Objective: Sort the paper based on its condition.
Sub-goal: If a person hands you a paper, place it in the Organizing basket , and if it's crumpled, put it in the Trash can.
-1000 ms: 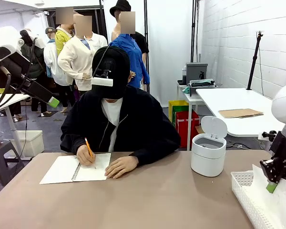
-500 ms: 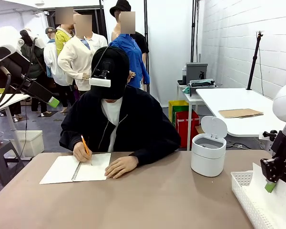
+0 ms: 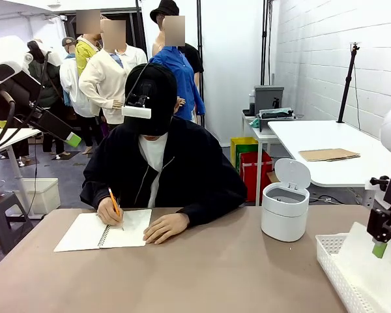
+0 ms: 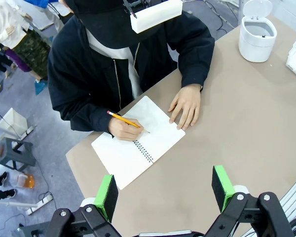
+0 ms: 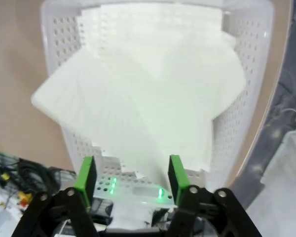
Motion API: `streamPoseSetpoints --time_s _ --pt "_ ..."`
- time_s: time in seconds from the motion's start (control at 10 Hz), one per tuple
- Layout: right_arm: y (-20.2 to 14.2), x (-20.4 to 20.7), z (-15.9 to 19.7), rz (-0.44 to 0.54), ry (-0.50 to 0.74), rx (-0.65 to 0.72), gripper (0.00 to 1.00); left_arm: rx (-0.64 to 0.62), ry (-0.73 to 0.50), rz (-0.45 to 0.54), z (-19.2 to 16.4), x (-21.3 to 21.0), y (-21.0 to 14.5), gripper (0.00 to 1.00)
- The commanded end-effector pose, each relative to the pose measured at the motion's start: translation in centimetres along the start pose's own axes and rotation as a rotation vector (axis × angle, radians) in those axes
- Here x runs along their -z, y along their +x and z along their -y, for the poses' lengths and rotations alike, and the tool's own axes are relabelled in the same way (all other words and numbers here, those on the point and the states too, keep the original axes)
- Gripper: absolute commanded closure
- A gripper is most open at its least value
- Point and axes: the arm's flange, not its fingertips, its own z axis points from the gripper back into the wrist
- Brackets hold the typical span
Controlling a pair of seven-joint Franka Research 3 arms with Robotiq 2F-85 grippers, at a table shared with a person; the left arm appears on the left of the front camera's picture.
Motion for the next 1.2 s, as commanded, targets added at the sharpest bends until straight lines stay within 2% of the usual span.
streamPoseSetpoints --time_s 0.0,0.2,0.6,0.7,1.0,1.1 --pt "0.9 -1.3 0.4 -0.033 -0.051 0.013 0.0 -0.002 -0.002 0.001 0.0 0.0 0.0 0.0" --pt "1.2 -2.4 0.6 -0.014 -0.058 0.009 0.0 -0.002 -0.002 0.001 0.0 0.0 0.0 0.0" --pt "1.0 -5.6 -0.5 0.094 0.001 -0.061 0.0 -0.002 -0.002 0.001 0.0 0.0 0.0 0.0" --pt "1.2 -4.1 0.2 0.044 -0.037 -0.017 0.0 -0.002 -0.002 0.001 0.0 0.0 0.0 0.0" --pt "1.1 -4.9 -0.1 0.063 -0.034 -0.026 0.0 -0.002 -0.002 0.001 0.0 0.0 0.0 0.0" --pt "1.2 -5.1 -2.7 0.14 0.057 -0.179 0.0 -0.002 -0.002 0.001 0.0 0.0 0.0 0.0"
